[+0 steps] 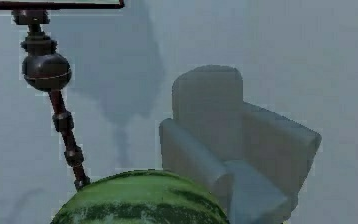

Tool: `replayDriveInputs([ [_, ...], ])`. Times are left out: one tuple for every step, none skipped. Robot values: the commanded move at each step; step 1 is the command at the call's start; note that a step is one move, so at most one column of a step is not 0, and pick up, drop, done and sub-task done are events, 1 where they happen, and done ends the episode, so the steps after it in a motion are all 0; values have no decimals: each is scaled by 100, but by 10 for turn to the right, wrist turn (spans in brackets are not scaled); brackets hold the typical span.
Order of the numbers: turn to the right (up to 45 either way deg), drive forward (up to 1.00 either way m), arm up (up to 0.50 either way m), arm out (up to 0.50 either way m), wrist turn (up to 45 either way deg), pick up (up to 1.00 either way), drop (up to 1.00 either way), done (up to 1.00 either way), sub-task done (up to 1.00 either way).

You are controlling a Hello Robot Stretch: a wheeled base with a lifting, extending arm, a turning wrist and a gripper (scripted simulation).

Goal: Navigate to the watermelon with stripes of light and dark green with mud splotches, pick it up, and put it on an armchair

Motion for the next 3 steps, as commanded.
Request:
replayDriveInputs([
  [450,0,0,0,0,0,0,0,0],
  [90,0,0,0,0,0,0,0,0],
  [0,35,0,0,0,0,0,0,0],
])
